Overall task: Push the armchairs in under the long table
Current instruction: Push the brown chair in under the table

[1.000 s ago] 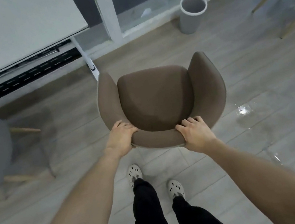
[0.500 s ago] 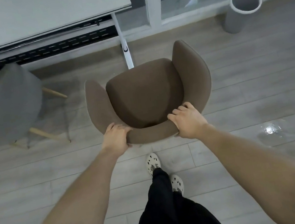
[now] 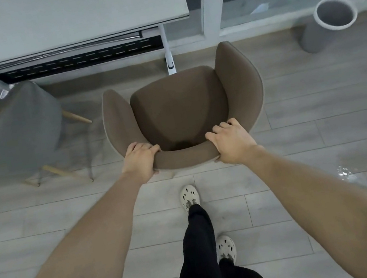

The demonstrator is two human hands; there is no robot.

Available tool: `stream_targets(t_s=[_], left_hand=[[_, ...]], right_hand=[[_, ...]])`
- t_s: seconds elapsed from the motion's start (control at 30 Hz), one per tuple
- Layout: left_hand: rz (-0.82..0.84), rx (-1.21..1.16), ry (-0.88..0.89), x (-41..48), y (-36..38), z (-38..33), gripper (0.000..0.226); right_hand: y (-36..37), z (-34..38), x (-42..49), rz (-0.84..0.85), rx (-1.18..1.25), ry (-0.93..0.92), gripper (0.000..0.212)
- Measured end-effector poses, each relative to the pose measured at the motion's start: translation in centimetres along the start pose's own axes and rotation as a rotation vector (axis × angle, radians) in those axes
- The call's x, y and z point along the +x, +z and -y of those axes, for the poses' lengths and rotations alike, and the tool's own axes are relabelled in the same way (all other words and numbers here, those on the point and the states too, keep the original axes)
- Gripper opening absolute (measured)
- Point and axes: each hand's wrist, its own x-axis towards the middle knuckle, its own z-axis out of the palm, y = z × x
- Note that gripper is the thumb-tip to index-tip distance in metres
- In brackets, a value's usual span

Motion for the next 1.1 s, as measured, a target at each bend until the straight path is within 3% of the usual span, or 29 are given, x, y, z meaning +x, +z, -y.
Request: stream_targets(t_s=[0.5,1.1], left_hand=[[-0.011,0.033,0.01,18.5,-10.5,13.5,0.062],[-0.014,-0.065,-0.003,19.7,-11.7,11.9,0.066]], right_hand=[[-7.8,-6.4,22.1,0.0,0.019,0.062,0.064],[-8.9,-9.6,23.6,0.076,-0.015,0.009,0.063]])
